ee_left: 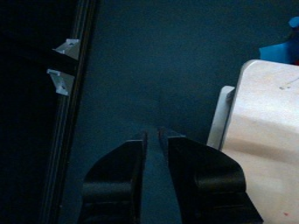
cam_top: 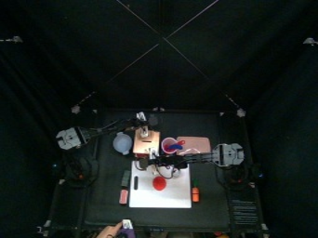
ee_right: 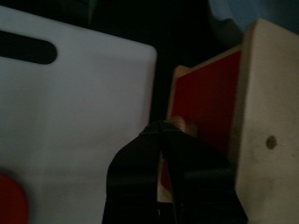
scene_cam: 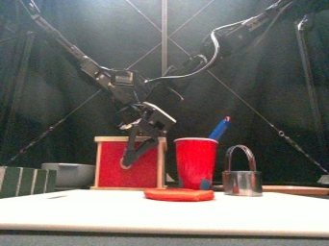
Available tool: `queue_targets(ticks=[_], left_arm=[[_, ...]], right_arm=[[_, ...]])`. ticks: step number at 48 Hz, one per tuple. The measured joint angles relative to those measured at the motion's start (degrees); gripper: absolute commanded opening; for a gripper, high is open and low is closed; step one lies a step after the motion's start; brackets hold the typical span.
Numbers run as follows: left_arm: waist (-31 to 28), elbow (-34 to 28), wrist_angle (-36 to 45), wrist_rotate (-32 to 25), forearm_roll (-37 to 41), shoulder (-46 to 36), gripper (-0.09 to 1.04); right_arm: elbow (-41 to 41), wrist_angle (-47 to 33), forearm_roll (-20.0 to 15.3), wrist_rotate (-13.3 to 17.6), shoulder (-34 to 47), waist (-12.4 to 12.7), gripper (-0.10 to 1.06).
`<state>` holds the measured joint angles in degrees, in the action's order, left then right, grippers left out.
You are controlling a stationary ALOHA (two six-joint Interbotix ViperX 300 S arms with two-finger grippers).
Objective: Get the cutter from the drawer then cut the dough then place the extra dough in the bowl
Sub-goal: Cut the dough
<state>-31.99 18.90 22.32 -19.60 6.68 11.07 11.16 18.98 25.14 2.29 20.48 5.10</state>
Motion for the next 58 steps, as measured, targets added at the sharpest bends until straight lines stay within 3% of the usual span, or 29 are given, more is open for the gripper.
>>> queue_targets(ticks=[24, 39, 58], left_arm=[[0.0, 0.0, -1.6, 0.2, -0.1, 0.3, 0.65], [0.1, 0.1, -4.8, 0.4, 0.4, 0.3, 0.65], [-0.1, 0.1, -9.1, 0.4, 0.4, -3.0, 0.65]], right_arm=[[-0.6, 3.2, 2.9, -0.2, 0.0, 0.5, 0.16], [-0.8, 3.2, 2.7, 0.0, 0.0, 0.5, 0.16], [0.4, 0.5, -1.7, 0.1, -5.0, -4.2, 0.16]])
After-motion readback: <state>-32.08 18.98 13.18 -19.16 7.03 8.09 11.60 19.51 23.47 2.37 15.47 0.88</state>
